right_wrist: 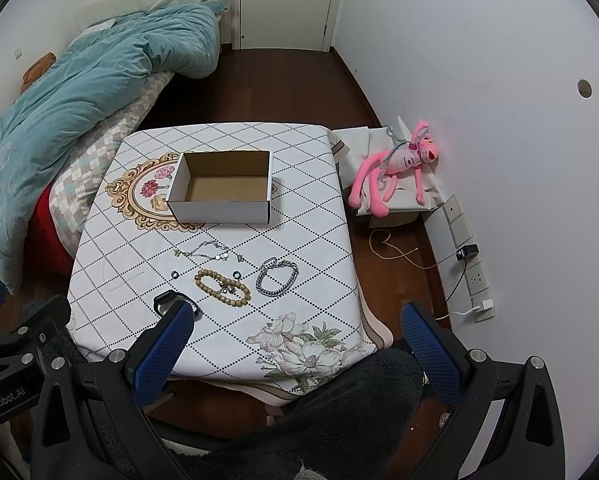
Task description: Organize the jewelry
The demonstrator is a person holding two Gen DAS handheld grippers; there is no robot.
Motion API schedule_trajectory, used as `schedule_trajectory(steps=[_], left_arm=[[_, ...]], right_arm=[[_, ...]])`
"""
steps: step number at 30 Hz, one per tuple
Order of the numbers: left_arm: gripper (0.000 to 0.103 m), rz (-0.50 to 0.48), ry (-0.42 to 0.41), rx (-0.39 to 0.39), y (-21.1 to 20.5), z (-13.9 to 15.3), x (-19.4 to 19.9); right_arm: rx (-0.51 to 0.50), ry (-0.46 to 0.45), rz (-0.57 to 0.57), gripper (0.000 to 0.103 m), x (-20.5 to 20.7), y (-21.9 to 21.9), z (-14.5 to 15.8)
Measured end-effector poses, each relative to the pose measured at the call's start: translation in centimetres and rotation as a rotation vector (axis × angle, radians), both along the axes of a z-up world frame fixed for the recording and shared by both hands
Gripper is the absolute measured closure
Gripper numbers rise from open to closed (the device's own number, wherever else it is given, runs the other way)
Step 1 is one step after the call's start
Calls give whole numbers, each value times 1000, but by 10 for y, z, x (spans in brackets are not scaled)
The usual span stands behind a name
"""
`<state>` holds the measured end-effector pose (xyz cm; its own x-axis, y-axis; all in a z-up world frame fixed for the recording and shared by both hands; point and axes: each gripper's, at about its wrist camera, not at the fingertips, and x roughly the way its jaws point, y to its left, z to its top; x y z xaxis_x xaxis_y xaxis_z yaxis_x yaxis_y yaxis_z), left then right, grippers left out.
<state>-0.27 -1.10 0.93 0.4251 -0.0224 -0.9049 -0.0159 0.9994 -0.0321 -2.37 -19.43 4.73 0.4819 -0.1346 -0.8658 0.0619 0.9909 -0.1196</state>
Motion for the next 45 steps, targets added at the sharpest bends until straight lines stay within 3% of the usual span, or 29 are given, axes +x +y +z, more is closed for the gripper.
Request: schedule_trajectory(steps=[38,42,45], left_arm=[[0,-3,-24,-5,-3,4,0],[0,-9,-19,9,-2,-12,15],[0,2,9,31,4,-41,35]], right_arm=[[0,-26,-8,0,1,-1,9],[26,-45,-41,0,9,-10,3],[37,-25,-64,0,25,-19,-17]])
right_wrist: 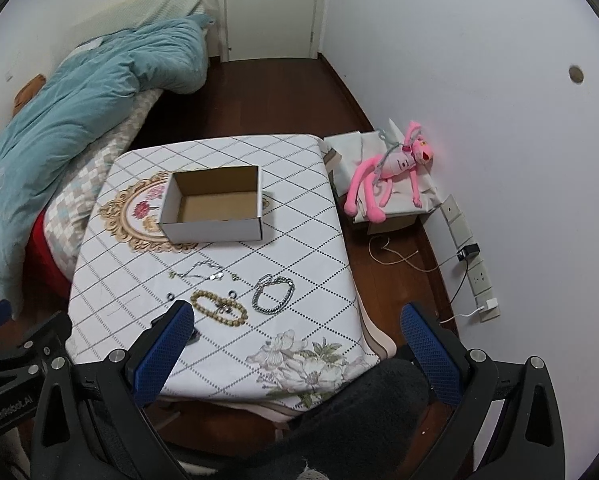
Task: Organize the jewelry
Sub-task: 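Grasp the black watch with the left tool while the right tool grasps the silver chain bracelet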
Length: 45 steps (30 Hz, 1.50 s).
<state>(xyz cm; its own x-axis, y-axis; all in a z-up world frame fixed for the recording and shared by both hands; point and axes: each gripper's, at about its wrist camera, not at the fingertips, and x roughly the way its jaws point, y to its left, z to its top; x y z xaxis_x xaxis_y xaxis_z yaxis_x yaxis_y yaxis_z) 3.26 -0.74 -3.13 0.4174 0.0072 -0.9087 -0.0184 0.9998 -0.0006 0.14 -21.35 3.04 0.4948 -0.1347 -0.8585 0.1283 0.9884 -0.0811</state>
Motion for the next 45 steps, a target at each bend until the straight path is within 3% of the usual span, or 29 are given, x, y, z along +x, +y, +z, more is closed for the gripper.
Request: schedule_trajectory(steps=[6,12,16,18,20,22,25,28,34,35,45], left_arm=[[0,40,140,7,15,-84,38],[8,24,274,-4,17,-155,54],[29,5,352,-16,12,-187,55],[34,6,368,-36,11,-197,54],[46,8,371,-44,10,-201,53],[61,9,372,-52,10,-204,51],[74,6,351,-45,11,-208,51],[94,2,325,-32,13,-209,53],[95,5,294,-3,28,-206,60],[95,4,287,5,30,-205,62],[97,-16,239,8,39,-183,69]], right_arm=[[25,107,-39,1,41,-21,-74],[41,238,-76,11,67,-38,-162],[104,313,-98,19,78,-49,-211],[136,327,-109,25,81,-53,-226],[177,330,-125,29,83,-57,-240],[236,326,-134,32,85,-61,-247],[300,302,-143,34,86,-62,-253],[249,274,-134,45,91,-55,-256],[117,247,-126,76,99,-35,-257],[123,239,-125,94,99,-36,-255],[224,149,-98,95,77,-52,-230]])
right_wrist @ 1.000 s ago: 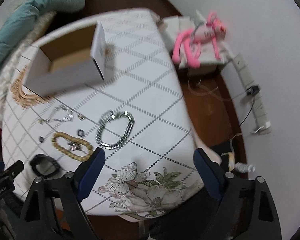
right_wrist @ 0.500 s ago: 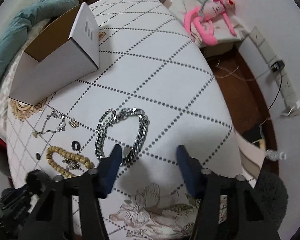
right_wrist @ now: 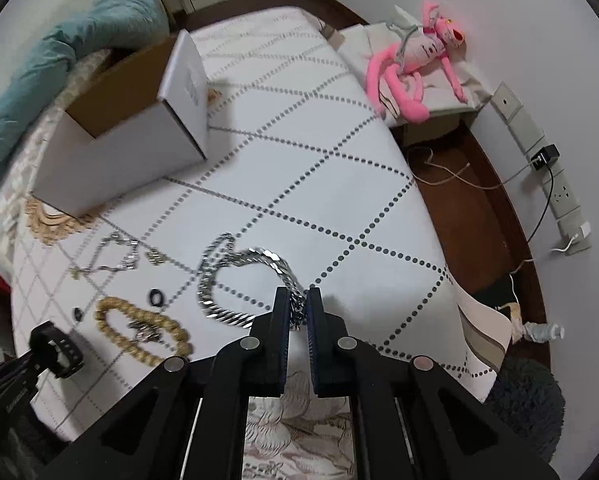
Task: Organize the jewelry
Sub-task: 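Carry the watch and chain bracelet into the white box and open both tools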
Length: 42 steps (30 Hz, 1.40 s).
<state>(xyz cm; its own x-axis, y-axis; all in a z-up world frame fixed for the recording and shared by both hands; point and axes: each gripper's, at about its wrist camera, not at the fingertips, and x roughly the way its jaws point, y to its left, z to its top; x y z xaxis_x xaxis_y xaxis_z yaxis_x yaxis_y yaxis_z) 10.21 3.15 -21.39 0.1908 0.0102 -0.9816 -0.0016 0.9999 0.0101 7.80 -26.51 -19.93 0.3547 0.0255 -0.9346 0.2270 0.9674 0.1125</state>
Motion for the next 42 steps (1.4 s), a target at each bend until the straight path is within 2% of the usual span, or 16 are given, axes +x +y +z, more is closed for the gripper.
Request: schedule_trajectory(steps=[9,12,17,22,25,28,33,39,40,42], left_arm=[[97,-27,-71,-26,-14,42,-8],[97,-31,-103,-50,-24,57,3],[97,-47,-169,-103,-43,96,33],[97,-61,-207,-139,-49,115,70],[97,-63,-208,-147,-49,117,97],[97,-59,-184,-157,-47,108,125],[96,-58,-114,-178,-46,85,163],[89,-51,-23,-205,-52,64,194],[83,-50,-22,-203,-52,64,197],[60,-46,-50,-197,-51,69,200]], right_arm=[[21,-86,77,95,-11,18,46],[37,-122,99,95,-6,21,65],[72,-205,140,95,8,31,106],[118,-285,179,95,40,41,151],[124,-306,199,95,70,48,163],[137,-281,214,95,105,54,157],[137,-208,232,95,158,61,131],[123,-102,286,95,198,71,99],[131,-68,301,94,205,73,92],[128,-10,306,94,214,74,79]])
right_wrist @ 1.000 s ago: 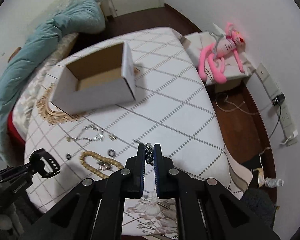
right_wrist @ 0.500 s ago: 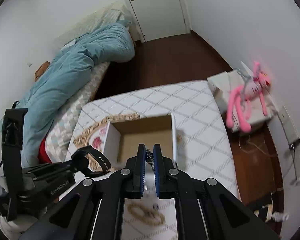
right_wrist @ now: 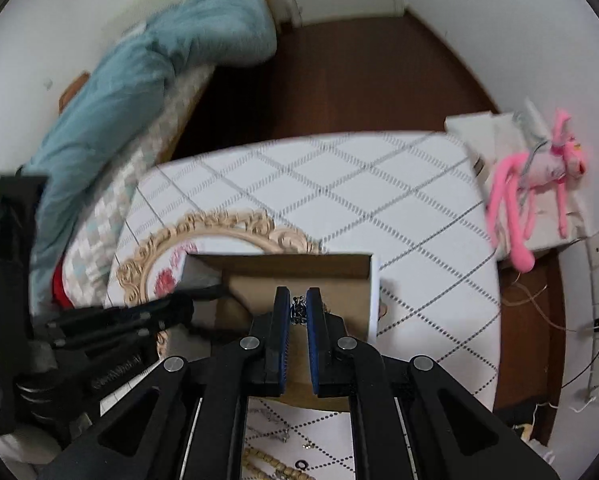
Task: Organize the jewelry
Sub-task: 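Carry the watch and chain bracelet into the white box and open both tools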
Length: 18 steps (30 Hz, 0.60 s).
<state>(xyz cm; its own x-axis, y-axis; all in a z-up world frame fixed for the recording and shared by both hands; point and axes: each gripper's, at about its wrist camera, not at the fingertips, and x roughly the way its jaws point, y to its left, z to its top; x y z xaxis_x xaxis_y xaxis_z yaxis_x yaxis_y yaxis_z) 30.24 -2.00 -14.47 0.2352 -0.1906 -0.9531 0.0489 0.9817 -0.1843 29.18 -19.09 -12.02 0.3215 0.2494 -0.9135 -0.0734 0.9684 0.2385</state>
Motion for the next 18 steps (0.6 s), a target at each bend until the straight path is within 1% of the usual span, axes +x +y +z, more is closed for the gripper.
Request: schedule_trajectory(steps=[1,2,3,4,5,6,7,8,9,10,11,12,14,18], left_arm=[[36,11,-17,3,1,4,1],[22,18,-28,5,2,7,1],[21,21,-42,3,4,10,1],[21,23,-51,9,5,12,1],[18,27,-57,22,7,12,2],[16,33,-70,47,9,13,2],[13,32,-90,74,10,14,-1],[13,35,-109,103,11,13,-3],[12,39,-125,125,12,12,-4],[5,43,-145,148,13,9,-8],[0,42,-160,163,14,7,-11],[0,39,-177,186,14,3,-15],[0,32,-184,228,13,-4,-21],[0,21,-180,245,14,-14,-32]], right_arm=[[-5,16,4,94,1,-1,-4],[-15,27,6,91,2,-1,-8],[-24,29,4,78,2,-2,-10],[-35,24,0,68,1,-3,-11],[-63,10,-2,45,-1,-4,-10],[-91,-6,-5,30,-4,-5,-9],[-110,-12,-11,27,-6,-6,-9],[-159,-13,-27,27,-9,-6,-10],[-194,-13,-36,25,-12,-6,-12],[-231,-11,-41,19,-16,-6,-14],[-264,-12,-46,7,-18,-4,-16],[-294,-14,-49,3,-21,-3,-19],[-335,-14,-51,3,-27,-1,-26],[-347,2,-56,1,-37,-1,-39]])
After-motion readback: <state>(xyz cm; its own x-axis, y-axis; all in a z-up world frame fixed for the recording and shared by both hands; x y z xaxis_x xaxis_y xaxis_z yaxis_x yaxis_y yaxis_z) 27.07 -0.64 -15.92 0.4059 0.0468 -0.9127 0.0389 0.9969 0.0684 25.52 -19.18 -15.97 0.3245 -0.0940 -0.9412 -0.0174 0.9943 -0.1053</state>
